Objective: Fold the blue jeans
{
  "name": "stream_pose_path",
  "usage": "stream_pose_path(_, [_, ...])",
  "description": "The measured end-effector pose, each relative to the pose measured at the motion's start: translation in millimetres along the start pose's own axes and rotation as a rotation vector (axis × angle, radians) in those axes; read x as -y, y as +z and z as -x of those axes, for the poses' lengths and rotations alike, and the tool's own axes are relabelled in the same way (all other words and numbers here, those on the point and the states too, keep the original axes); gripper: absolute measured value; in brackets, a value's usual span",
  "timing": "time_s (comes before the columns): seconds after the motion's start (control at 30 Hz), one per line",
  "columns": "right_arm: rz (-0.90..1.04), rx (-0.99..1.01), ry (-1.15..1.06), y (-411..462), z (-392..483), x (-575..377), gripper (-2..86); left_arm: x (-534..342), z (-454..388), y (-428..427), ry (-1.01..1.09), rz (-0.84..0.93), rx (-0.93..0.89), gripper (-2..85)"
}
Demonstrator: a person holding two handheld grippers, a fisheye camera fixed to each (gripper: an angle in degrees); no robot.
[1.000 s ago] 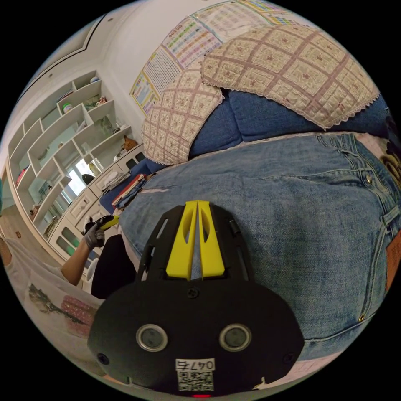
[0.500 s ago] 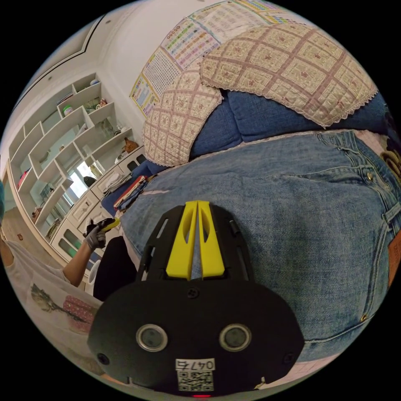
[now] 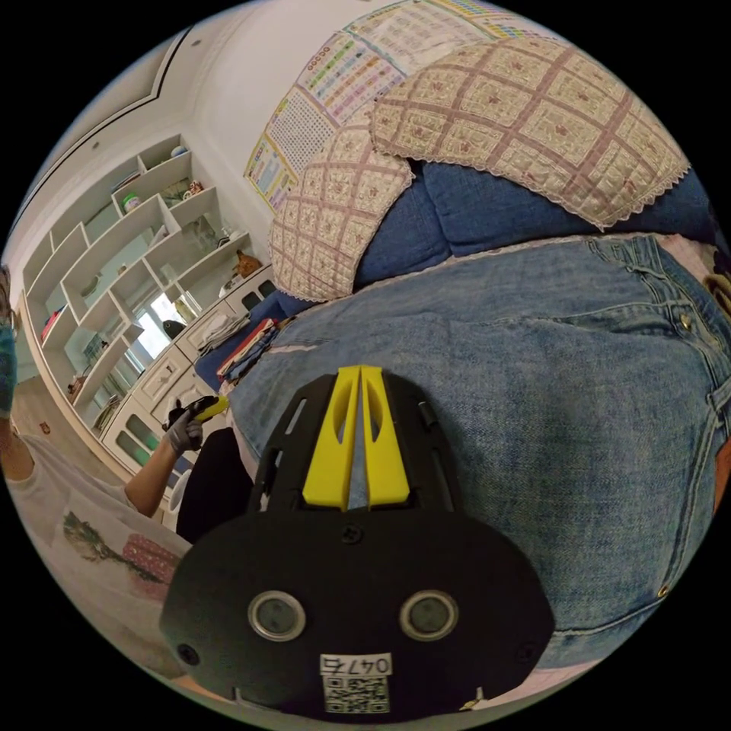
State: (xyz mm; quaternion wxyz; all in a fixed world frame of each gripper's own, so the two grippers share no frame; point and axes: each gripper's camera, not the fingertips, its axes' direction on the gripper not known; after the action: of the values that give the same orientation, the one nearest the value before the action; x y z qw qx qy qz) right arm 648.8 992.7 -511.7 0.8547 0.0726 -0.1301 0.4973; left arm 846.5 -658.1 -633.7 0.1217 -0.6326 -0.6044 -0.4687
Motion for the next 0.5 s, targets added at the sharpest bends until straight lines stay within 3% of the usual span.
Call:
stream_pose_path(0.23, [0.068, -0.166, -0.269, 57.0, 49.5, -12.6, 0.4, 17.4, -3.1, 3.3, -0.007, 0.005, -0.065, 1.3])
stream_pose_path(0.5, [0.464, -0.172, -0.500, 228.1, 79.2, 19.4, 0.5, 33.9, -49.4, -19.6, 0.138, -0.037, -0.053, -0.9])
